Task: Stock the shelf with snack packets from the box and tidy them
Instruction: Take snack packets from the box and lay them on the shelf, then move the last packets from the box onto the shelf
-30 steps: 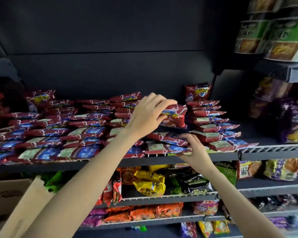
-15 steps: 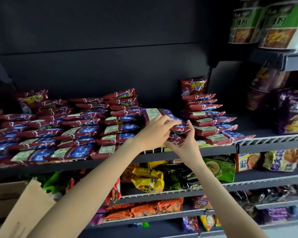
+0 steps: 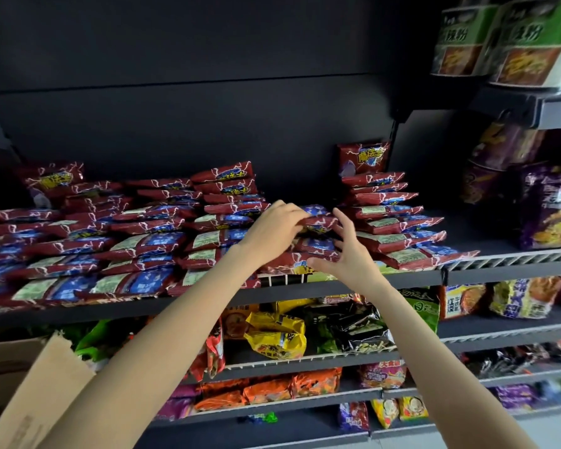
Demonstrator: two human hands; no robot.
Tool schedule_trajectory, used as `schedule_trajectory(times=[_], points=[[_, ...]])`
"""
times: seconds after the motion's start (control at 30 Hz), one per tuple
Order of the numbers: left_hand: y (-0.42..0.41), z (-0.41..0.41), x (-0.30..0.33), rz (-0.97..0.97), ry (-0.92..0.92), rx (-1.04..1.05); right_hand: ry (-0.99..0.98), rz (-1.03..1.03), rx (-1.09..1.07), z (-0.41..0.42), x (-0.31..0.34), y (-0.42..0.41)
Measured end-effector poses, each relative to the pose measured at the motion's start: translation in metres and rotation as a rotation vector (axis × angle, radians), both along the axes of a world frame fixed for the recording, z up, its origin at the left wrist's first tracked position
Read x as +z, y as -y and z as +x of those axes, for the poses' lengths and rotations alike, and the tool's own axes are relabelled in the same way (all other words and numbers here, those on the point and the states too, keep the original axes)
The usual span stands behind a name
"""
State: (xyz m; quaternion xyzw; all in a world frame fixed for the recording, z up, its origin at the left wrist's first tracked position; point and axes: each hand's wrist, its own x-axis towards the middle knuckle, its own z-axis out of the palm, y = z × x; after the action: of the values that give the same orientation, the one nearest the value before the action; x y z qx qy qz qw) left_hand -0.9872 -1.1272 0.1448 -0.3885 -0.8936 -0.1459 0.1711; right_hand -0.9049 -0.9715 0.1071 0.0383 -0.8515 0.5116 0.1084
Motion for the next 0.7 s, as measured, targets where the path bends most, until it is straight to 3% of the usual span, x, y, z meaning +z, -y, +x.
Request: schedule_trajectory(times=[0.3, 0.47, 0.57, 0.7], points=[[0.039, -0.004, -0.003, 0.043, -0.036, 0.044, 0.104, 0.002, 0.186, -0.026, 0.007, 0.016], [0.044, -0.002, -0.001, -0.062, 0.089, 0.091, 0.163, 0.039, 0.215, -0.023, -0.001, 0.012], [0.048, -0.001, 0.003, -0.115, 0.166, 0.121, 0.133, 0.13, 0.168, -0.013, 0.0, 0.009], [0.058, 0.011, 0.014, -0.071, 0.096, 0.13, -0.024, 0.181, 0.098, 0.009, 0.012, 0.006]])
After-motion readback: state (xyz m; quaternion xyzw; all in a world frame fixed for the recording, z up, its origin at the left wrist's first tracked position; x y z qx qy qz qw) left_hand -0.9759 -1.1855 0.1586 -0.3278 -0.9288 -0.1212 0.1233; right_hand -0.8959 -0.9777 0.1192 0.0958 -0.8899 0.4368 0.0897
